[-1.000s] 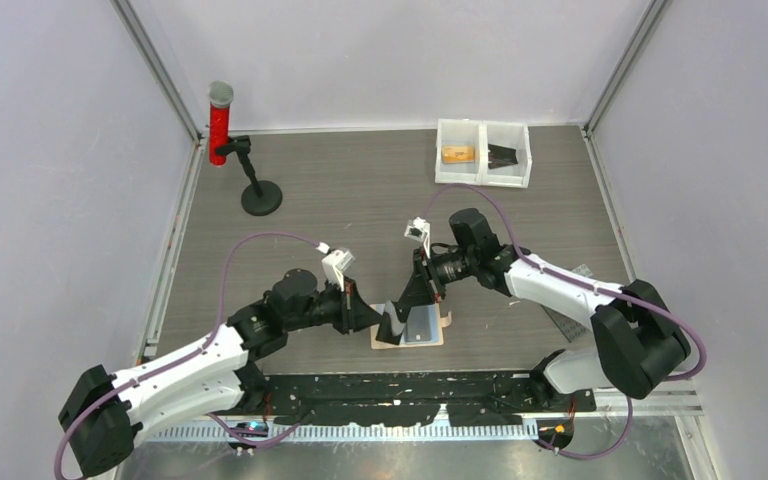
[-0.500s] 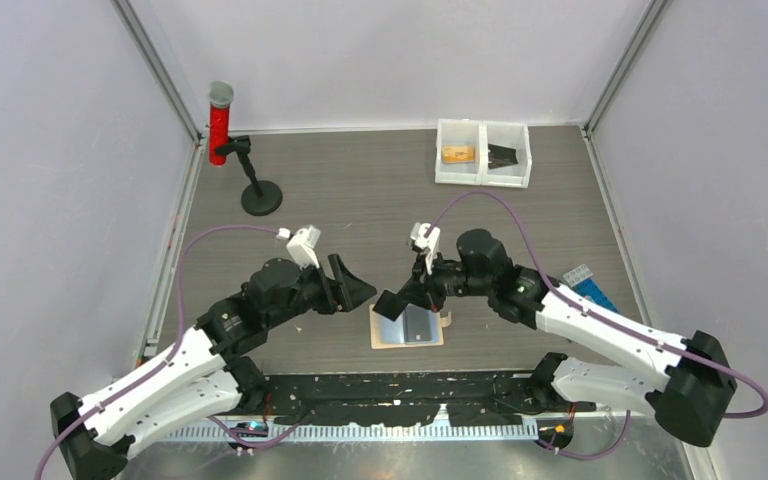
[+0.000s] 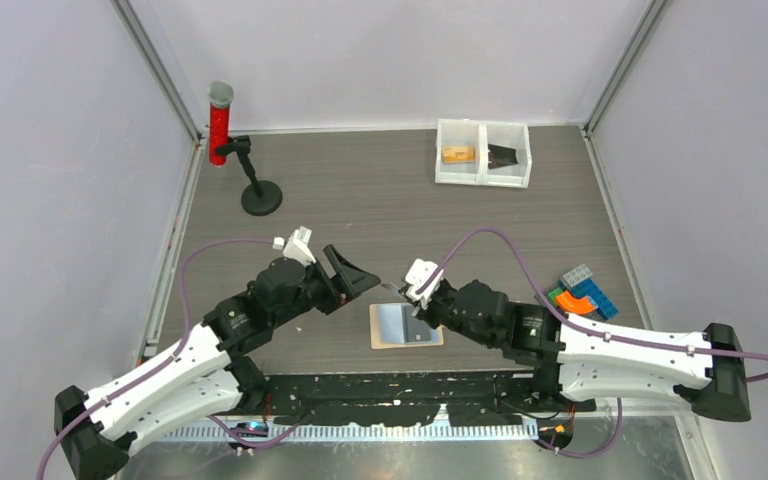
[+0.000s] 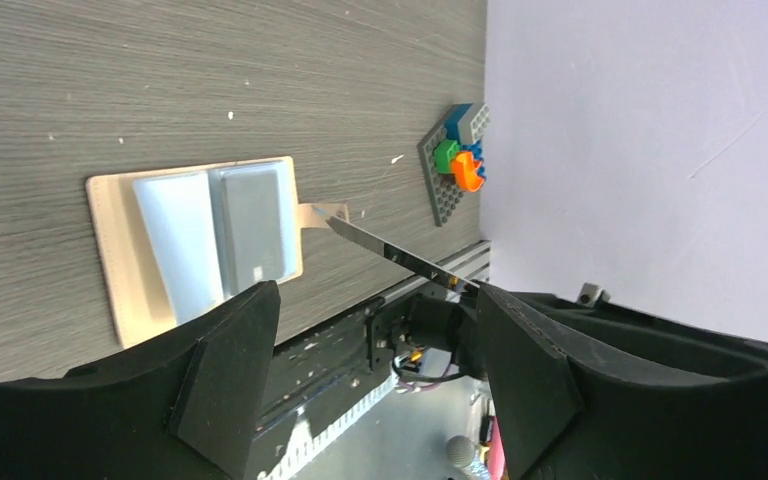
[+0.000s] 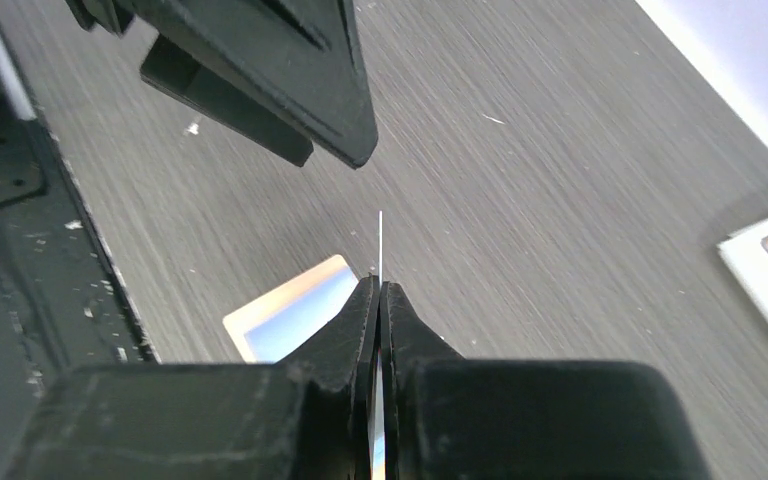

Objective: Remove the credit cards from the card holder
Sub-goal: Remove the credit card from the card holder.

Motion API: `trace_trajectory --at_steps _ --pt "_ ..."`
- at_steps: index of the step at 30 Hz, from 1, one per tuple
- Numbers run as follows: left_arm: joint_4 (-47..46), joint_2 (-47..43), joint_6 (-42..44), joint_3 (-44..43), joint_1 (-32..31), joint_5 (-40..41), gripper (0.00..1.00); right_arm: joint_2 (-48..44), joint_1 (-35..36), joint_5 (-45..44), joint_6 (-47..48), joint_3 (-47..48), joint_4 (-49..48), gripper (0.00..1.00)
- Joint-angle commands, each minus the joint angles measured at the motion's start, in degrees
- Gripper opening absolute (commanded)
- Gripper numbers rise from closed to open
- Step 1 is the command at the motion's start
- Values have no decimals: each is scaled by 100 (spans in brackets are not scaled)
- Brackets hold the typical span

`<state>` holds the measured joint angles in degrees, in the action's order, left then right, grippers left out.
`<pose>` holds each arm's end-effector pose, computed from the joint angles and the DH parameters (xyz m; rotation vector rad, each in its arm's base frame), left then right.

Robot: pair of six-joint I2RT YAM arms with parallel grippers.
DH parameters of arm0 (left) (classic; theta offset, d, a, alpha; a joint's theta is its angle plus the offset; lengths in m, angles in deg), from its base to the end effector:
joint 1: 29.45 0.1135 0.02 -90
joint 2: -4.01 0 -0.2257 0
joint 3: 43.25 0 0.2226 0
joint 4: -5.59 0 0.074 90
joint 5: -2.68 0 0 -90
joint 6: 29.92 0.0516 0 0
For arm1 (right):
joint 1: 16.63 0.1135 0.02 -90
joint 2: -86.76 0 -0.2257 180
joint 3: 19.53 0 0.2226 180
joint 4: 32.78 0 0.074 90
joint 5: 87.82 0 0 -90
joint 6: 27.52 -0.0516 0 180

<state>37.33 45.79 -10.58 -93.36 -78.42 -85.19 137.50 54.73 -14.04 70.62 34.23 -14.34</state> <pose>0.1243 -0.1399 0.2462 -0.4464 2.1852 -1.2452 0.0835 0.2025 0.2671 -1.0281 1.5499 0.5136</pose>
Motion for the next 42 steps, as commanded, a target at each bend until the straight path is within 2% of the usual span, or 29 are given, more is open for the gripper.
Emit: trace_trajectory --at_steps 1,7,16,21,24,29,35,38,42 --pt "-799 15 -448 99 26 102 75 300 485 -1271 457 261 -52 5" --pt "-877 256 -519 97 26 22 74 535 923 -1687 558 311 -391 5" --pt "-1392 559 -790 328 19 -184 65 928 1244 -1974 639 431 -633 5" --pt "-1850 652 -1023 523 19 -436 46 1070 1300 -2059 660 440 -648 5" --pt "-2116 602 -1179 713 19 -481 30 1123 1311 -2070 671 426 -650 6" --pt "-2230 452 -1100 897 28 -294 0 1300 1311 -2024 688 283 -707 18" --pt "-2239 421 -606 873 28 -305 0 1201 1300 -1930 431 157 -602 41" --pt "-2486 426 8 868 36 -346 0 911 1202 -1637 219 62 -516 52" --pt "-2744 355 1022 886 54 -511 0 447 489 -317 -332 37 -160 59"
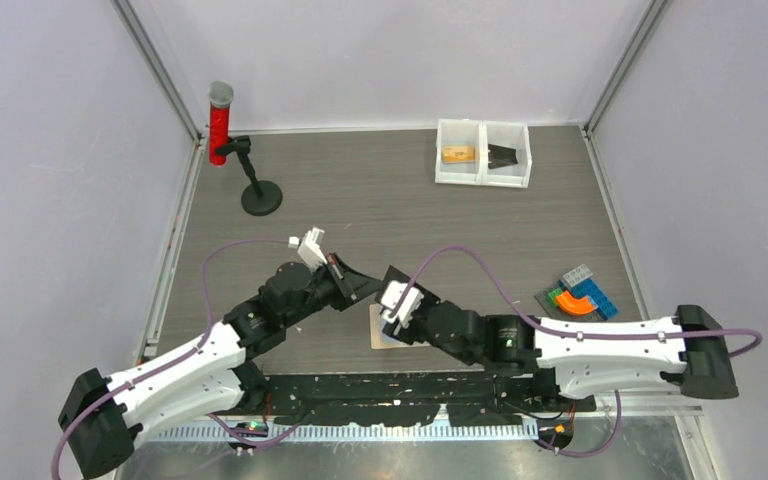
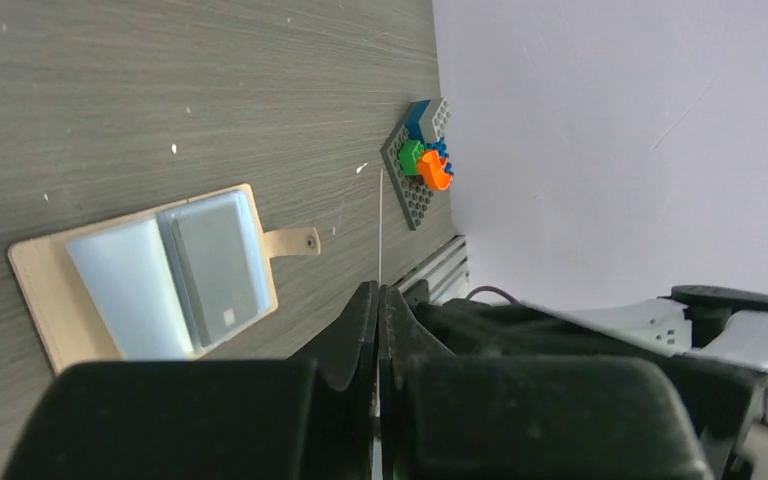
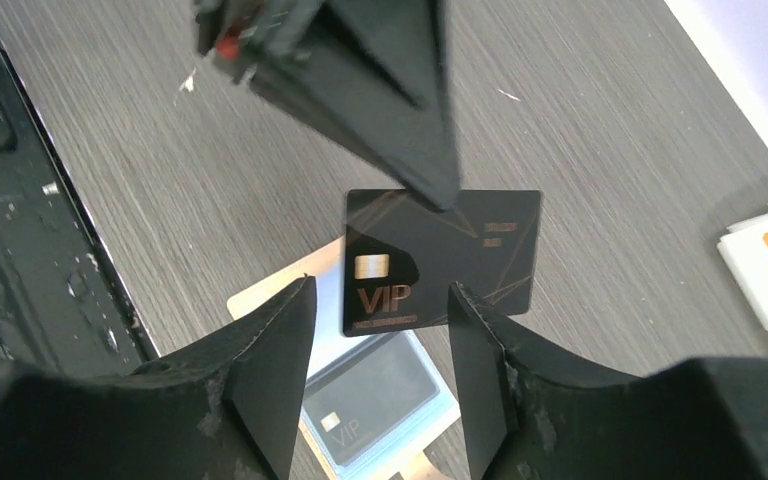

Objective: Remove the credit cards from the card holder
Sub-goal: Remove the credit card from the card holder.

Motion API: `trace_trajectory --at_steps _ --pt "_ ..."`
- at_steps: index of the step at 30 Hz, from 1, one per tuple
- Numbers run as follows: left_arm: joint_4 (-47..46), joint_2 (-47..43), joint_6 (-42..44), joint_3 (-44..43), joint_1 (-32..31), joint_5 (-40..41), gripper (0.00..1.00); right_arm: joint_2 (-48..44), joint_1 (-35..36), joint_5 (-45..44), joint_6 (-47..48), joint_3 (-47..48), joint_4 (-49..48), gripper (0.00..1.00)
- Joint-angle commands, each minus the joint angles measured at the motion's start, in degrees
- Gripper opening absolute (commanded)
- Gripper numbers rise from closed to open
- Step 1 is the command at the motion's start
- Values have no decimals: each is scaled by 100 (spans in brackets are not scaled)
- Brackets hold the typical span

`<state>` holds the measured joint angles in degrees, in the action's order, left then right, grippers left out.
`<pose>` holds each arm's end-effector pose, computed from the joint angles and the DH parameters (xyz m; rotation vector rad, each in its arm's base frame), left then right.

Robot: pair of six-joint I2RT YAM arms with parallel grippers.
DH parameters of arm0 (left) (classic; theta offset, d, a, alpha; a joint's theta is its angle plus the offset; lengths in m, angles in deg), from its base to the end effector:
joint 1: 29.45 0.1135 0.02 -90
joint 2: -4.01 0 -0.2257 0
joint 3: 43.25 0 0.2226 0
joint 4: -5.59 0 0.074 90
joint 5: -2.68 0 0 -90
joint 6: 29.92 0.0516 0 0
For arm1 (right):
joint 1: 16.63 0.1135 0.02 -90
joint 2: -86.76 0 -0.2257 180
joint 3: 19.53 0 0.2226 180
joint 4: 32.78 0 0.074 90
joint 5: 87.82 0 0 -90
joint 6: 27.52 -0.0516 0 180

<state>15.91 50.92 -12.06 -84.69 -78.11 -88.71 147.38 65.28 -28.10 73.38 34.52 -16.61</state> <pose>0.1366 -0.1572 0.2229 -0.4139 2.0874 -1.4123 0.0595 0.2337 0.2389 -1.1362 1.5523 0.3144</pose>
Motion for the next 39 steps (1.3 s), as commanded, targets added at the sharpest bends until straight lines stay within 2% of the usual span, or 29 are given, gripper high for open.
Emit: trace_trajectory --at_steps 1,6,13,20,23,26,39 --pt "-598 -201 1415 33 24 -174 0 -634 -749 1342 -855 -9 95 59" --pt "-679 -432 2196 220 32 -418 0 -1260 -2064 3164 -1491 -51 312 59" --pt "-665 -595 2643 330 32 -823 0 -1265 -3131 5080 -1991 169 667 56" --pt "-621 -623 2761 320 32 -936 0 -1084 -3683 5964 -2337 166 658 57" --pt "-499 -596 2850 246 32 -1079 0 -858 -4052 6442 -2408 194 666 64" --pt "-597 -649 2809 287 32 -1183 0 -629 -4417 6920 -2545 205 643 66" --pt "-925 -724 2613 346 32 -1375 0 -105 -4827 7699 -2805 -106 -257 57"
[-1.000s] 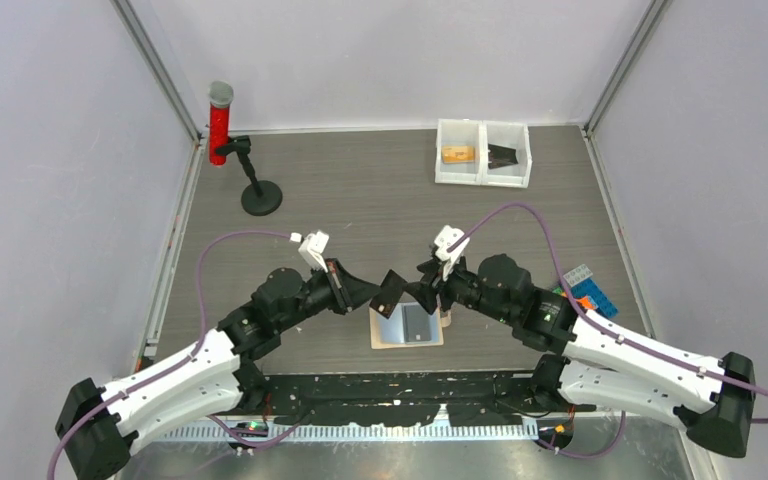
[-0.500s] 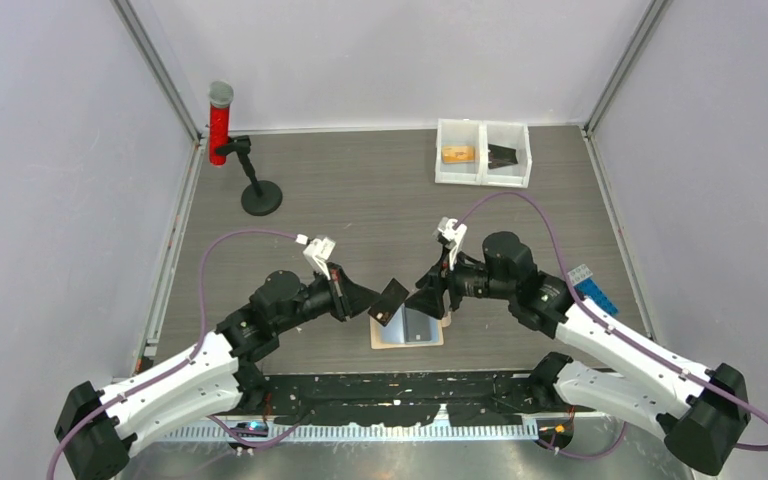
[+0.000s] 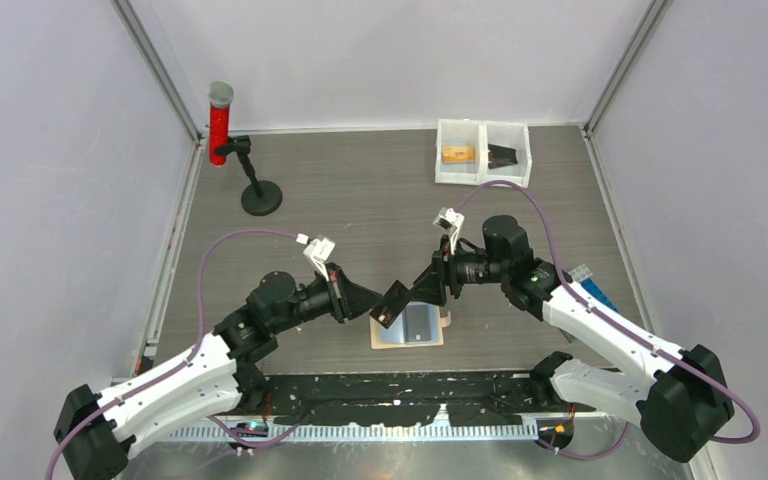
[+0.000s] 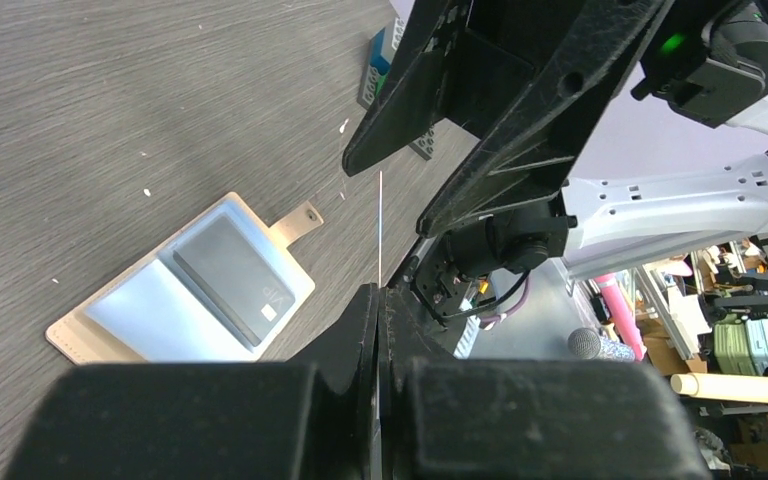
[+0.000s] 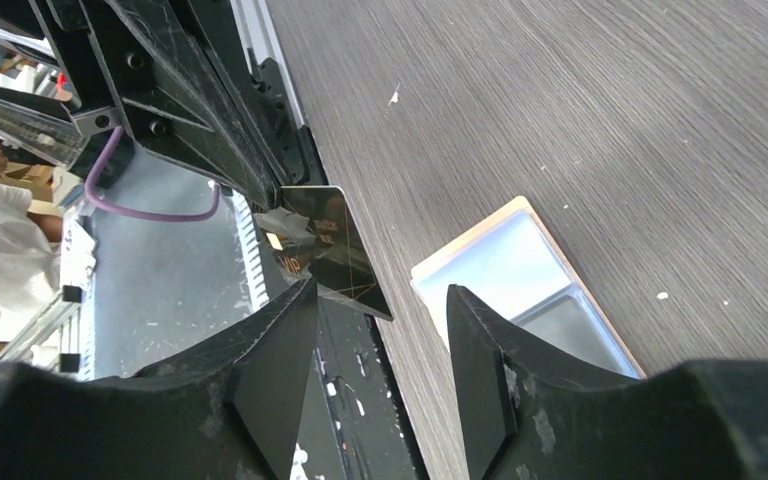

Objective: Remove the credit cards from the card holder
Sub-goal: Remove the credit card from the card holder.

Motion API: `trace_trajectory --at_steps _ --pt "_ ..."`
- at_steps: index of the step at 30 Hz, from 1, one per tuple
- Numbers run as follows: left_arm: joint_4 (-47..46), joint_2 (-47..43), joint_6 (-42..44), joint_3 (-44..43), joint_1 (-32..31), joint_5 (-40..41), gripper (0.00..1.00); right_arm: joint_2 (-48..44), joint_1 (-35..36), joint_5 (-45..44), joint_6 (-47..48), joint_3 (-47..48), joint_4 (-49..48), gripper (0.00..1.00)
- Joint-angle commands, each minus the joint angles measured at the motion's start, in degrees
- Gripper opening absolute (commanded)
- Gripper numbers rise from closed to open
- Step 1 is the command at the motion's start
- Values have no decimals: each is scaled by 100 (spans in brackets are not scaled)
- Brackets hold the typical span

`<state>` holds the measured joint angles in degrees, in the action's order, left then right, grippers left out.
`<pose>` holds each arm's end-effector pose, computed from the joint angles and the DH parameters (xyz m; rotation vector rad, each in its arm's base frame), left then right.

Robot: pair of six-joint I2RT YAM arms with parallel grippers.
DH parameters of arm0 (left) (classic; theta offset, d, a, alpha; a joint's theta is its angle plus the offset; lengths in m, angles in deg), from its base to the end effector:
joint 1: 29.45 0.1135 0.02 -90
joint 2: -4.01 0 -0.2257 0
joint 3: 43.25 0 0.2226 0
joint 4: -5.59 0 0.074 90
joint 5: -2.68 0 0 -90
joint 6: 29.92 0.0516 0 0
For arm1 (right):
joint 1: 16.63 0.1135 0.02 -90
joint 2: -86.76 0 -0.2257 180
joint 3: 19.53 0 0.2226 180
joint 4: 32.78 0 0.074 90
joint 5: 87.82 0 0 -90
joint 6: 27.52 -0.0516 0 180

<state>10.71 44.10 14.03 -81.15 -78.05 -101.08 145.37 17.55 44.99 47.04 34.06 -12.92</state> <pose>0.1183 -0.1528 0.2345 0.2445 1.8997 -1.3880 0.1670 0.1558 0.2396 -0.8428 1.9454 1.2828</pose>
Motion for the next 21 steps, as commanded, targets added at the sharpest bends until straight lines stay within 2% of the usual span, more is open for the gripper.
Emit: trace_trajectory --at_steps 1,6,8,10,11,13,15,17,20,21 --pt "-418 -39 0 -14 26 -150 0 144 -52 460 -197 -78 -709 55" --pt "-418 -50 -10 -7 26 -137 0 231 -56 441 -259 -152 -800 48" --pt "-386 -55 -2 7 26 -86 0 255 -64 396 -259 -175 -831 42" --pt "-368 -54 7 15 26 -30 0 290 -80 400 -265 -182 -857 27" --pt "-345 -47 12 13 26 -11 0 291 -96 409 -277 -176 -866 17" --pt "-207 -25 46 -29 26 56 0 254 -114 356 -339 -158 -889 7" --pt "-33 -17 66 -81 30 138 2 188 -141 206 -394 -113 -867 6" --pt "121 -27 98 -108 35 231 11 111 -166 101 -412 -46 -851 5" --pt "440 -49 190 -204 43 450 36 80 -236 -5 -398 118 -716 5" --pt "523 -65 218 -239 43 505 49 98 -286 -3 -381 213 -619 5"
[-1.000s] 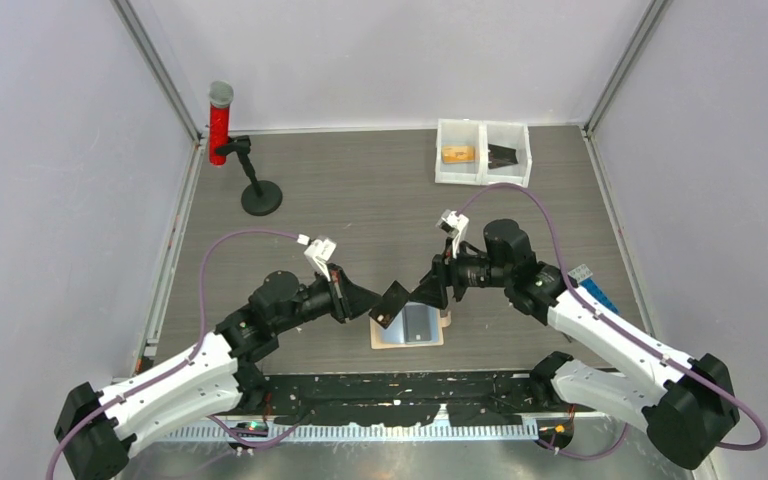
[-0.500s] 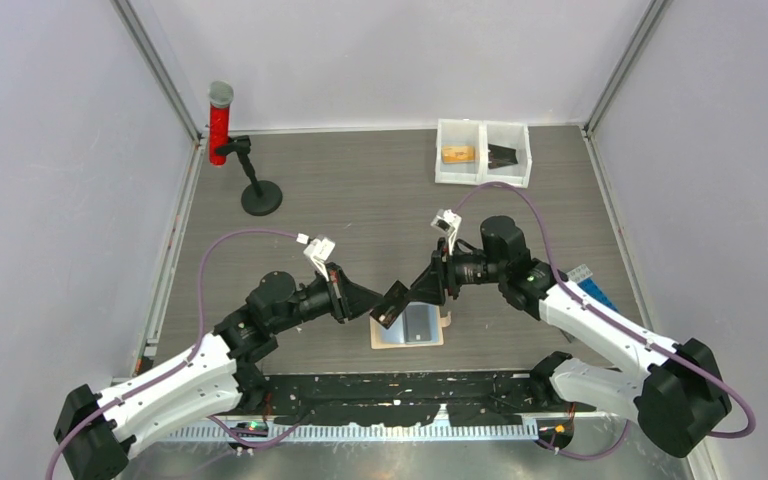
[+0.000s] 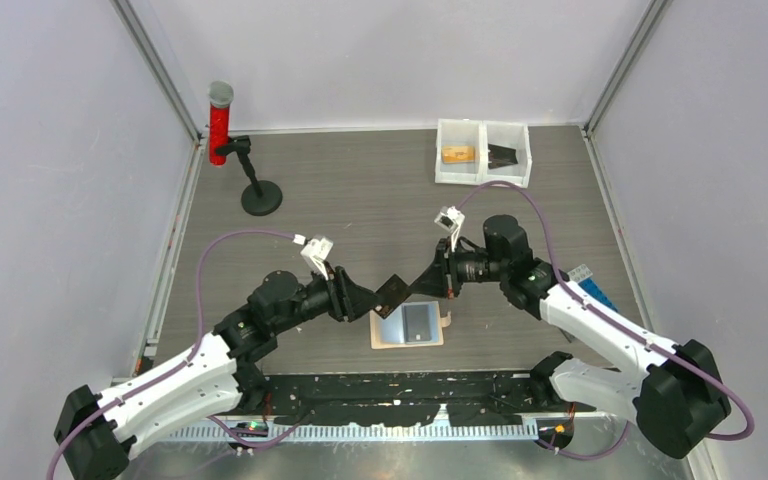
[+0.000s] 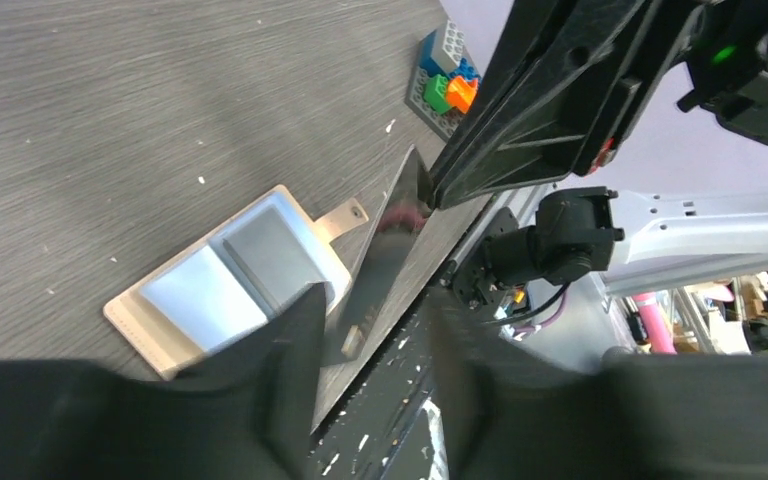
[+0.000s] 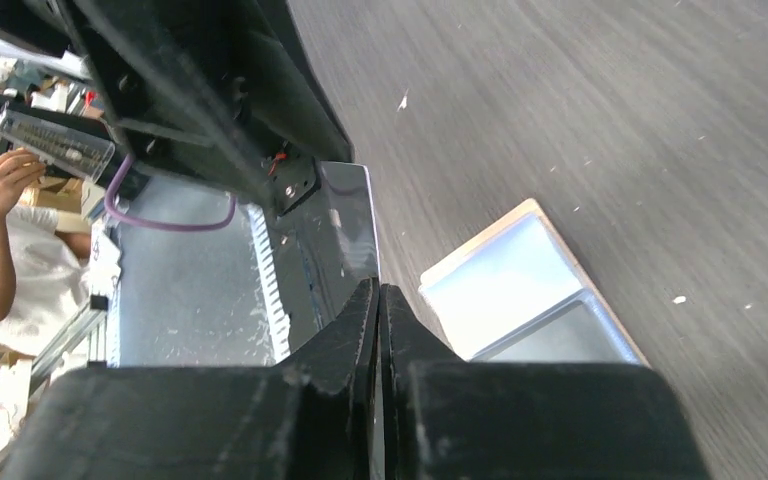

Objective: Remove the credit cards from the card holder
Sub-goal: Remove the credit card from the card holder, then place the credit card in the storage box.

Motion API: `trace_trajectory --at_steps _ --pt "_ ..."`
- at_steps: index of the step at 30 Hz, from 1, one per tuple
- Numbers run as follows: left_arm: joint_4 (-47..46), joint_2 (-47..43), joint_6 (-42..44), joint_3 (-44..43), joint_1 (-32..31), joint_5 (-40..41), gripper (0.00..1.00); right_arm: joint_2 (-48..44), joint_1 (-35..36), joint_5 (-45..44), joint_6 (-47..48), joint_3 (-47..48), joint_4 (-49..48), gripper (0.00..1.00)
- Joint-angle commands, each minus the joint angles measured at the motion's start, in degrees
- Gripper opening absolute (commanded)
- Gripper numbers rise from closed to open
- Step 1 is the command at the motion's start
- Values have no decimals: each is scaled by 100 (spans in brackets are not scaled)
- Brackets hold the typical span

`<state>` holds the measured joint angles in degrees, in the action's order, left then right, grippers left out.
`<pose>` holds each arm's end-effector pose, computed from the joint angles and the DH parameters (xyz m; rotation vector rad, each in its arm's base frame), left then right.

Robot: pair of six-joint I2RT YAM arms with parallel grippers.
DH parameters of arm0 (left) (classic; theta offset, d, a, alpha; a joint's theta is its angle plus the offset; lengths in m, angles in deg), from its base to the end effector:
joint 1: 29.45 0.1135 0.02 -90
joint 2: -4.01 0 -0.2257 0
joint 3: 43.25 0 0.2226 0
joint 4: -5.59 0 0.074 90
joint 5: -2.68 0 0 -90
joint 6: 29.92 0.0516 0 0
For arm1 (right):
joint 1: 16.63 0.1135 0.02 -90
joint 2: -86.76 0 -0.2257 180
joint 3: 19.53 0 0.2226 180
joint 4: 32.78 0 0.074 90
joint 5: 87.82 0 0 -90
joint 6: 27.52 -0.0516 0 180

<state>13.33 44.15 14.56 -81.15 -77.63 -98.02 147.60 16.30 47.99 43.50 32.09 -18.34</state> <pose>0.1214 -0.1500 0.2287 0.1977 1.9381 -1.3137 0.1733 0.1563 0.2308 -0.8054 1.9527 1.3559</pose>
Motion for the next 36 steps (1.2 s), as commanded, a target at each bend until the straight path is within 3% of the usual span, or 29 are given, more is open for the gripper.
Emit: trace_trajectory --at_steps 1,3,6,15,21,29,36 --pt "438 -82 192 -288 2 279 61 -105 -227 -294 -13 458 -27 5" --pt "840 -115 256 -446 10 495 84 -85 -373 -255 21 587 61 5" --pt "1506 -161 488 -750 11 632 99 -41 -692 -255 66 806 414 5" --pt "3724 39 1550 -2062 11 1220 99 1163 -2191 -1418 185 2461 1516 5" --pt "4912 157 2184 -2714 11 1260 99 2235 -2851 -2800 220 3943 1968 5" --pt "5313 293 2727 -2851 11 1579 99 3877 -3213 -4062 254 5916 2595 5" --pt "5604 407 2752 -2827 1 1939 99 5057 -3428 -4169 463 7138 2781 5"
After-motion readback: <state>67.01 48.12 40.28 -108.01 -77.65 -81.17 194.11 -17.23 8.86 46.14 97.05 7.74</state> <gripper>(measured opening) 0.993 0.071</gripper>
